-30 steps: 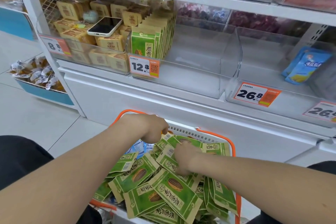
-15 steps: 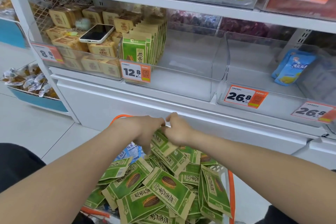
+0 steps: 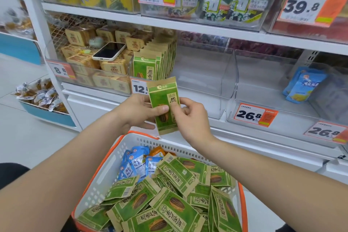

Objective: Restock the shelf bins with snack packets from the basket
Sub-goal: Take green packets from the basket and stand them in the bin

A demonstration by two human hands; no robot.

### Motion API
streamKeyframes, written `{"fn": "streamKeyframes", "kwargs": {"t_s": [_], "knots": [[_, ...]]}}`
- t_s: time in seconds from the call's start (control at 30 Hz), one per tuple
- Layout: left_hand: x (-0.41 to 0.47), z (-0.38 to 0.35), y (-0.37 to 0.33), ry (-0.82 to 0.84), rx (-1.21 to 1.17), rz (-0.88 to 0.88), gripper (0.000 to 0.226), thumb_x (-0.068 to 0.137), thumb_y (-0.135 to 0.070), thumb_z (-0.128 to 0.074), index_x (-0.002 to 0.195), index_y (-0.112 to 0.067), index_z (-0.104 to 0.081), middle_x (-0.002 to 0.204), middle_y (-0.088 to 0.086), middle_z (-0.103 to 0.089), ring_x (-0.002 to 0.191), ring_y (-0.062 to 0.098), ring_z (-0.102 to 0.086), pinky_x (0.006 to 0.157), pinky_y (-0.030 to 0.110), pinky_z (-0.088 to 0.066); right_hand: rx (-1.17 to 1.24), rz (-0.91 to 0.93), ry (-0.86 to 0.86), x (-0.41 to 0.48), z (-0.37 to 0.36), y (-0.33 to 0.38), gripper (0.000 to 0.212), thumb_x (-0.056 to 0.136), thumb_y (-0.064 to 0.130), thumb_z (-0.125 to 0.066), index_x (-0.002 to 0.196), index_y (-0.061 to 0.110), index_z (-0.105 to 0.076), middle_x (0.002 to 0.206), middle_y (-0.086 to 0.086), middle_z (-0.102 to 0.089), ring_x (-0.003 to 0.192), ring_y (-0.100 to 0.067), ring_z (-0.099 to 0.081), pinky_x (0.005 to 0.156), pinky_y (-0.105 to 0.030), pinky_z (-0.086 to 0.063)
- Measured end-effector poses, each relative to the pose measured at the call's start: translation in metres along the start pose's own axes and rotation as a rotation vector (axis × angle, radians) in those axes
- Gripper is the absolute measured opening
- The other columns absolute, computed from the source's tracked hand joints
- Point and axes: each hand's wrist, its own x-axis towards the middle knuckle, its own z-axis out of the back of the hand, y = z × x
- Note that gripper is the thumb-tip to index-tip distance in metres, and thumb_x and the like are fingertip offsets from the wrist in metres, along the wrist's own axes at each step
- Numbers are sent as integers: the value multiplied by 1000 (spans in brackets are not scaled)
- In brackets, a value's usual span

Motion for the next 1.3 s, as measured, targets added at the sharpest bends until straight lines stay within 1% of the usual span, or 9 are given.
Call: {"fn": "streamKeyframes", "kwargs": {"t_s": [0.2,0.37,0.6,0.7,0.8,0.93,1.03,1.13,1.3], "knots": [[2,-5,-12,-172,-196,-114,31,108,-36,-54,122,-16,-72,106,6,-80,95,20,-77,78,37,-64,-227,235,-116,18,3,17,33,99,47,-62,81,24,-77,51,9,-49,52,-10,-45,57,-32,-39],[3,2,-22,-254,-132,-232,34,112,-37,-43,127,-21,-69,118,-1,-77,113,18,-71,99,44,-57,-245,303,-39,37,3,41,18,92,39,-72,108,30,-71,86,13,-73,73,-7,-69,73,-40,-59],[12,13,-24,-502,2,-121,51,105,-11,-45,154,-24,-38,151,-3,-49,133,18,-50,112,39,-44,-71,453,-210,66,-2,66,26,97,12,-67,118,20,-55,96,13,-73,81,-7,-69,70,-30,-54],[14,18,-18,-495,48,-72,70,85,0,-47,150,-25,-41,146,0,-53,130,20,-54,109,42,-49,-88,457,-180,82,-7,60,24,99,10,-63,119,19,-54,98,11,-74,84,-10,-69,71,-30,-53],[16,15,-16,-480,58,-65,59,89,10,-46,126,-36,-43,128,-3,-61,116,16,-60,93,30,-49,-208,406,-52,96,-14,45,22,100,12,-62,115,24,-53,91,9,-74,83,-15,-68,75,-33,-52],[25,15,-10,-474,74,-97,59,90,9,-49,123,-38,-37,106,-16,-59,95,-4,-57,72,13,-42,-407,278,45,111,-28,36,15,97,29,-64,110,30,-56,93,9,-72,98,-28,-64,87,-40,-52],[25,15,-11,-506,91,-115,57,90,7,-54,121,-38,-37,103,-16,-58,91,-3,-57,67,10,-40,-549,211,79,116,-35,42,21,90,43,-58,98,24,-63,83,2,-69,93,-32,-61,82,-46,-56],[25,15,-12,-528,125,-141,63,86,5,-59,129,-38,-43,117,-7,-62,105,12,-61,69,10,-42,-606,187,128,117,-40,50,22,95,39,-51,91,19,-61,87,-8,-67,95,-37,-56,80,-49,-55],[26,17,-9,-545,202,-213,90,81,-3,-70,155,-37,-33,126,-12,-65,114,10,-60,79,15,-44,-773,264,124,119,-47,60,28,107,27,-45,82,14,-51,91,-14,-60,92,-42,-58,70,-42,-45]]}}
